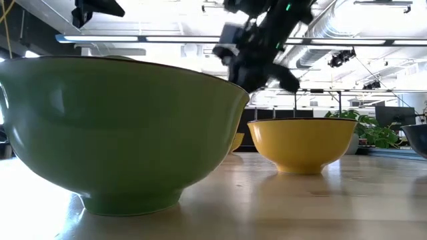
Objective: Pick & Place Mini bowls
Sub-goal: Stack the green patterned bowl on top of the green patterned bowl on the shelf
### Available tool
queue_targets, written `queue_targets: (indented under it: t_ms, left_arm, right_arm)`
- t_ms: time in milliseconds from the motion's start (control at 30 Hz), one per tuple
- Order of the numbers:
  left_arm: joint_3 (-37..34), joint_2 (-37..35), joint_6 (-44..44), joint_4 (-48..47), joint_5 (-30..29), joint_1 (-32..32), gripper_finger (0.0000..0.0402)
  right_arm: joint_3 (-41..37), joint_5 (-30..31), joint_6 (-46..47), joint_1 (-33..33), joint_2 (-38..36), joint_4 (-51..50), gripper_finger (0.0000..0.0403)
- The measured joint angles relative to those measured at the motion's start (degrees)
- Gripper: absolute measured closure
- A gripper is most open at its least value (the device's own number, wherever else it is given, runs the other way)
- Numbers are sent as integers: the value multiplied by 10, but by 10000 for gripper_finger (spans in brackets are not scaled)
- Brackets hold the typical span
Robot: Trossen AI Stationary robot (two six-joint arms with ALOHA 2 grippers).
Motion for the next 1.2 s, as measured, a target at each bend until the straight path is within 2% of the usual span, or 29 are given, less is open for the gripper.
queue_targets:
  t_ms: [100, 233, 333, 467, 633, 733, 933, 1200]
  left_arm:
    - [0, 18, -99, 0, -1, 0, 401]
    - [5, 55, -190, 4, 28, 0, 396]
    - [32, 101, -219, 5, 45, 0, 377]
    - [84, 177, -220, -6, 47, 0, 330]
    - [158, 254, -222, -49, 81, 0, 265]
    - [200, 307, -226, -66, 101, 0, 242]
    - [259, 377, -226, -116, 124, 1, 234]
    - [266, 408, -230, -125, 148, 0, 234]
  right_arm:
    - [32, 2, -28, 3, -34, -70, 394]
    - [114, -3, -67, 4, -36, -180, 397]
    - [185, -17, -86, 3, -15, -243, 398]
    - [262, -29, -108, 0, 28, -319, 399]
    - [294, -25, -119, 1, 42, -331, 399]
    - [293, -22, -121, 5, 44, -341, 400]
    - [293, -2, -123, 20, 45, -336, 400]
    - [293, 14, -127, 43, 45, -310, 400]
